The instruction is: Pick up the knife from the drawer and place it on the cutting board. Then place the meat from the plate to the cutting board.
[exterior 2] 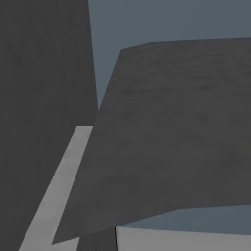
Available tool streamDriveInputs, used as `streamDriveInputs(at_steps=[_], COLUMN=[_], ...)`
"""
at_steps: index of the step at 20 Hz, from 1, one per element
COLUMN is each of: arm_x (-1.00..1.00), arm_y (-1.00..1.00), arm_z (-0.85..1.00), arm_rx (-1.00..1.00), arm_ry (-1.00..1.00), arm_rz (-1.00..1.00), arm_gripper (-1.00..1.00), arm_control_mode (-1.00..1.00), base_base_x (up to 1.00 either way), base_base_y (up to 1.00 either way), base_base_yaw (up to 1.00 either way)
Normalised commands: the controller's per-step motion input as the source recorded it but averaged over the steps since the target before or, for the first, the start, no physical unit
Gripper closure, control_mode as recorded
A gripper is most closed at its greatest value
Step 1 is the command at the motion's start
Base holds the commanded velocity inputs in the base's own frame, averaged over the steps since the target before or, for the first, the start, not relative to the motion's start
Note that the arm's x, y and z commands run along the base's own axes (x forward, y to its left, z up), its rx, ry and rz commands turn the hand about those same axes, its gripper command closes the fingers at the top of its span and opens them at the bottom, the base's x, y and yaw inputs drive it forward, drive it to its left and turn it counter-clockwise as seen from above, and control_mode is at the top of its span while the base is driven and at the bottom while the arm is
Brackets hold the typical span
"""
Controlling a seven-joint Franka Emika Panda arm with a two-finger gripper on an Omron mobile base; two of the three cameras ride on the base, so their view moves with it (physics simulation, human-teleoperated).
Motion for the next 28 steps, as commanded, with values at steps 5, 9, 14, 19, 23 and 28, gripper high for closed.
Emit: streamDriveInputs(at_steps=[5,9,14,19,23,28], arm_x=[0.38,0.08,0.03,0.05,0.08,0.08], arm_y=[-0.01,-0.06,0.00,0.00,0.00,0.00], arm_z=[-0.79,-0.58,-0.48,-0.53,-0.33,-0.37], arm_rx=[0.00,0.00,0.00,0.00,0.00,-0.02], arm_ry=[0.20,0.15,0.04,0.00,0.00,-0.01], arm_rz=[-0.09,-0.02,0.00,0.00,0.00,0.00], arm_gripper=[-1.00,-1.00,-1.00,-1.00,-1.00,-1.00], arm_control_mode=[-1.00,-1.00,-1.00,-1.00,-1.00,-1.00], base_base_x=[0.00,0.00,0.00,0.00,0.00,0.00], base_base_y=[0.00,0.00,0.00,0.00,0.00,0.00], base_base_yaw=[0.00,0.00,0.00,0.00,0.00,0.00])
